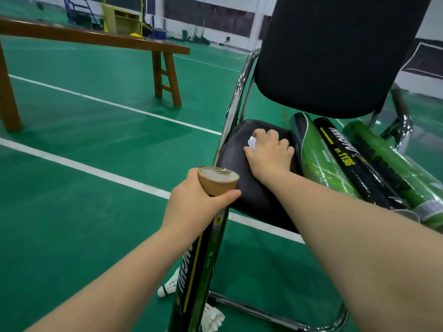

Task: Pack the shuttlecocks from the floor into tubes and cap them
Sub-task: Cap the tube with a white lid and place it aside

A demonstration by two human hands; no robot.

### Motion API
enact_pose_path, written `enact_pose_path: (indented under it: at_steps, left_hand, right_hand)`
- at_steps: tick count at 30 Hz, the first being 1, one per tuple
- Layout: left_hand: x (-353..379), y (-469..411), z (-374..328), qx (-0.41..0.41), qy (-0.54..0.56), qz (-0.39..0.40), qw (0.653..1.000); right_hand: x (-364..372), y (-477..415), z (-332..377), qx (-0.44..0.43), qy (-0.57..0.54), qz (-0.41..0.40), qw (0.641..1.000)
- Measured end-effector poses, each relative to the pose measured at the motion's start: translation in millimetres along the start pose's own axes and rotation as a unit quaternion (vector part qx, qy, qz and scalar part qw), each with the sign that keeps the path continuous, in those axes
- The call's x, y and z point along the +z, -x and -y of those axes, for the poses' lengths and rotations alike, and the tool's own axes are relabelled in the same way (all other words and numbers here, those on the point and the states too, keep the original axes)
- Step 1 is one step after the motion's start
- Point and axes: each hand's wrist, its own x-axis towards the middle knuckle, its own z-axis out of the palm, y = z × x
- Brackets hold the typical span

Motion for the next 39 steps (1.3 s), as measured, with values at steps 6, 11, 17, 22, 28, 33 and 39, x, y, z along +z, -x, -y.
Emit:
enact_pose_path:
  at_steps: [6, 11, 17, 22, 28, 33, 39]
  left_hand:
    - [-4, 17, -10, 0.019, 0.009, 0.019, 1.0]
    - [-14, 37, -30, 0.052, 0.032, 0.039, 0.997]
    - [-24, 73, -60, 0.1, 0.054, 0.071, 0.991]
    - [-29, 105, -81, 0.125, 0.083, 0.101, 0.984]
    - [-28, 141, -90, 0.164, 0.048, 0.106, 0.98]
    - [-25, 157, -92, 0.198, 0.085, 0.129, 0.968]
    - [-11, 179, -102, 0.216, 0.117, 0.167, 0.955]
  right_hand:
    - [-34, 39, 15, -0.012, -0.282, -0.088, 0.955]
    - [-83, 108, 25, -0.024, -0.51, -0.115, 0.852]
    - [-123, 165, 6, -0.052, -0.519, -0.081, 0.849]
    - [-160, 192, -15, -0.052, -0.513, -0.05, 0.855]
    - [-177, 223, -33, -0.091, -0.455, -0.05, 0.884]
    - [-198, 233, -55, -0.192, -0.339, -0.012, 0.921]
    - [-230, 243, -87, -0.21, -0.256, 0.14, 0.933]
